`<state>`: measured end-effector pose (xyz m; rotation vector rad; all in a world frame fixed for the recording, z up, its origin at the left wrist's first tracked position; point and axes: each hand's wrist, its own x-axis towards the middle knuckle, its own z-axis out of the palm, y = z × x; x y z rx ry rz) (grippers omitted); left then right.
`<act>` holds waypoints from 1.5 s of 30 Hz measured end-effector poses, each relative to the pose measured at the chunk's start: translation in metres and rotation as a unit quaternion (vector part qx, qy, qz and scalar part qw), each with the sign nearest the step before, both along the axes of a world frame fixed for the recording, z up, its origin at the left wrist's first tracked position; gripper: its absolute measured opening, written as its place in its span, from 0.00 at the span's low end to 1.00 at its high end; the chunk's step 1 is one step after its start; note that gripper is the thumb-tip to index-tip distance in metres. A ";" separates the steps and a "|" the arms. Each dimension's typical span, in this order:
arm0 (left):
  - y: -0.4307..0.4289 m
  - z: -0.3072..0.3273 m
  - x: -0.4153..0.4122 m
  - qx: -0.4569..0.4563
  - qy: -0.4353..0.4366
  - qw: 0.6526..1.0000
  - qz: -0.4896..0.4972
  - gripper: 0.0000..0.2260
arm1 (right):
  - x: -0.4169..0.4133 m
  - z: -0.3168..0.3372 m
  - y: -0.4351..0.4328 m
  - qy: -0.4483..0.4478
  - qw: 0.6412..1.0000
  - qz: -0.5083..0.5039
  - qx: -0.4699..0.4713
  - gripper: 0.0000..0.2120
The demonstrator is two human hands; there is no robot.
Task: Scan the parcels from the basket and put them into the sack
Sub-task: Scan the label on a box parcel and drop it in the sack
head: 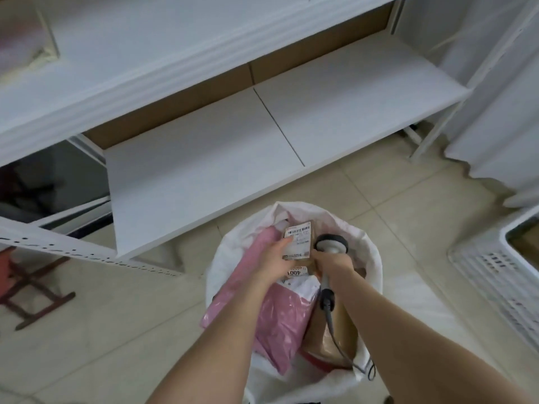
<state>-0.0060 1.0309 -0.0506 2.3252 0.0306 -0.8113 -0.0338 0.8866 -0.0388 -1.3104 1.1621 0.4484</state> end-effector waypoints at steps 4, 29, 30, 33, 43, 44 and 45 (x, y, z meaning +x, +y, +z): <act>-0.018 -0.027 0.006 0.076 0.013 0.992 -0.102 0.24 | 0.007 -0.018 0.004 0.008 1.000 0.005 0.014 0.10; -0.253 0.166 -0.007 0.113 -0.071 0.985 -0.110 0.17 | -0.076 0.142 -0.231 -0.184 0.966 -0.152 0.096 0.03; -0.279 0.178 -0.017 0.100 -0.081 0.985 -0.118 0.17 | -0.088 0.153 -0.252 -0.193 0.962 -0.169 0.098 0.03; -0.357 0.209 -0.048 0.069 -0.106 0.982 -0.143 0.17 | -0.126 0.183 -0.320 -0.210 0.947 -0.222 0.094 0.05; -0.565 0.241 -0.157 0.035 -0.145 0.954 -0.260 0.15 | -0.261 0.210 -0.498 -0.293 0.813 -0.480 0.151 0.05; -0.581 0.240 -0.163 0.036 -0.146 0.951 -0.271 0.15 | -0.270 0.208 -0.510 -0.295 0.805 -0.492 0.152 0.05; -0.596 0.238 -0.169 0.038 -0.148 0.947 -0.284 0.15 | -0.279 0.205 -0.522 -0.294 0.799 -0.502 0.153 0.05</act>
